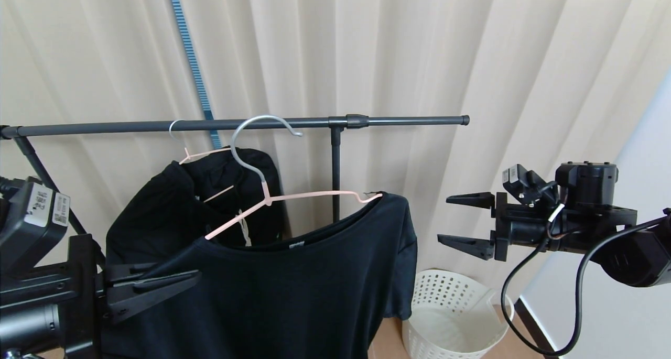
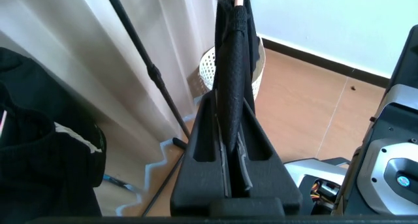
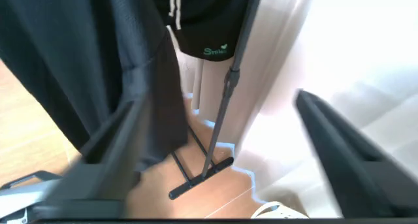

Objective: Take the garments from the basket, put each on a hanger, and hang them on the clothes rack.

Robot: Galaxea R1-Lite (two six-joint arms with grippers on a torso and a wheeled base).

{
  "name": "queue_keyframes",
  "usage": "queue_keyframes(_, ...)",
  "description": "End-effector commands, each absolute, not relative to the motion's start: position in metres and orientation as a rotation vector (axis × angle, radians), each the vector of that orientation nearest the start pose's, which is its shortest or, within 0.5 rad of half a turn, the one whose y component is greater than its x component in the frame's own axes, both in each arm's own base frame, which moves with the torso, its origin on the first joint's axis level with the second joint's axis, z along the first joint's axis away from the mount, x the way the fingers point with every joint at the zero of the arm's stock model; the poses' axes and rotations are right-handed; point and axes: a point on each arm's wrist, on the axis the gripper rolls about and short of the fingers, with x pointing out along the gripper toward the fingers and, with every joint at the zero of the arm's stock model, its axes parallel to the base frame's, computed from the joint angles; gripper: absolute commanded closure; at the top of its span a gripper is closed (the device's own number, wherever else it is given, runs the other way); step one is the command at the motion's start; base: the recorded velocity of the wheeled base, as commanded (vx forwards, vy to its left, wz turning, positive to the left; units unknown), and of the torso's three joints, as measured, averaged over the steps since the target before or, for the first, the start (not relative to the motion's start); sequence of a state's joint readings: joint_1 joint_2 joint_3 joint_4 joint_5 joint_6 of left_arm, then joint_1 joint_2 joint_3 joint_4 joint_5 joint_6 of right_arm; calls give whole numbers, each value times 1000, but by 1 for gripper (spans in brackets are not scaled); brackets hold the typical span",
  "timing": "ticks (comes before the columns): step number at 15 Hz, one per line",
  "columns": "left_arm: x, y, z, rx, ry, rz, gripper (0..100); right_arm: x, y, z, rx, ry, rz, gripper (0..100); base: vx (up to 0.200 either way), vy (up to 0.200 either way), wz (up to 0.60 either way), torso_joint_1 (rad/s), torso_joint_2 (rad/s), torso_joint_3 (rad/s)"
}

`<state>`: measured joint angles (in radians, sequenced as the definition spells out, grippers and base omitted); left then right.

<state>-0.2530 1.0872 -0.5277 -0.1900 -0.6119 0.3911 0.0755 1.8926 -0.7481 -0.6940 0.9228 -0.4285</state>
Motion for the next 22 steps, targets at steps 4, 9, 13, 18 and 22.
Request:
queue_keyframes(4, 134, -47, 200, 293, 210, -908, 100, 296, 62, 135, -222, 153, 1115, 0, 0, 0, 0, 0, 0, 0)
queue_keyframes(9, 151, -28, 191, 241, 305, -737, 100, 286, 67, 147, -240, 122, 1124, 0, 0, 0, 0, 0, 0, 0)
queue_keyframes(13, 169, -20, 191, 163, 382, -578, 100, 287, 67, 146, -242, 126, 1110, 0, 0, 0, 0, 0, 0, 0)
queue_keyframes(18, 206, -19, 202, 78, 426, -420, 100, 288, 67, 146, -244, 130, 1102, 0, 0, 0, 0, 0, 0, 0)
queue_keyframes(22, 235, -25, 198, 60, 472, -379, 100, 289, 67, 145, -245, 133, 1096, 0, 0, 0, 0, 0, 0, 0)
